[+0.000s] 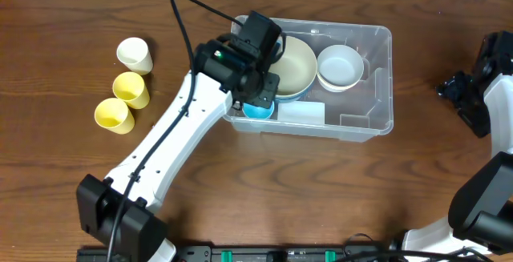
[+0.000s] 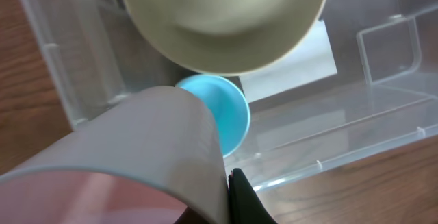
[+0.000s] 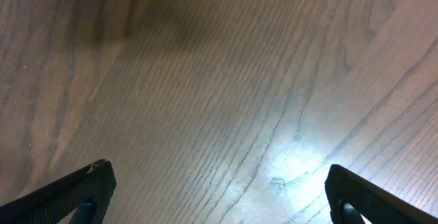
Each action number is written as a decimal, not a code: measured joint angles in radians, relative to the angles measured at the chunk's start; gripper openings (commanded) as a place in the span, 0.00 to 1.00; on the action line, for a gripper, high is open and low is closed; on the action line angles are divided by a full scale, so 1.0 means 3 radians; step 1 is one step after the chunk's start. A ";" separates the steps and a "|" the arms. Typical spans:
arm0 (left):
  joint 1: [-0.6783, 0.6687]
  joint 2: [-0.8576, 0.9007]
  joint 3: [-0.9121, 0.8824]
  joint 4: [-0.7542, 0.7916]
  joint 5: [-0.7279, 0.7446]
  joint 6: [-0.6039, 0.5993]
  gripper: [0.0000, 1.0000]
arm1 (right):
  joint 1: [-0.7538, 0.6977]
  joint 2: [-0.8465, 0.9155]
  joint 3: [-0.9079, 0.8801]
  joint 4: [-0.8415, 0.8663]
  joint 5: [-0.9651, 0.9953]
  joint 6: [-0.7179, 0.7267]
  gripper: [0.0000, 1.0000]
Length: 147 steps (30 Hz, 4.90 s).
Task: Pack container
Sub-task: 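Lower the pink cup into the bin's front left, release, then move the left gripper to the front yellow cup and grip it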
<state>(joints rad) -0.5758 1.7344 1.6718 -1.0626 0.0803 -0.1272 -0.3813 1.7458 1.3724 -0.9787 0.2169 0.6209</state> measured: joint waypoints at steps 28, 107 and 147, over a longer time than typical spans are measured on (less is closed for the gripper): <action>-0.0061 0.0351 -0.0005 0.0167 -0.0020 0.0018 0.74 | 0.0000 0.0000 0.0000 0.0000 0.0000 0.0000 0.99; 0.3254 -0.0308 -0.1783 0.0544 -0.0277 -0.2092 0.37 | 0.0000 0.0000 0.0000 0.0000 0.0000 0.0000 0.99; 0.3248 -0.0955 -0.1781 0.0601 0.0493 -0.1439 0.75 | -0.0001 0.0000 0.0000 0.0000 0.0000 0.0000 0.99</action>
<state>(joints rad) 0.3985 1.4479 1.1374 -0.8822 0.2283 -0.5591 -0.3817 1.7458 1.3724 -0.9787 0.2169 0.6209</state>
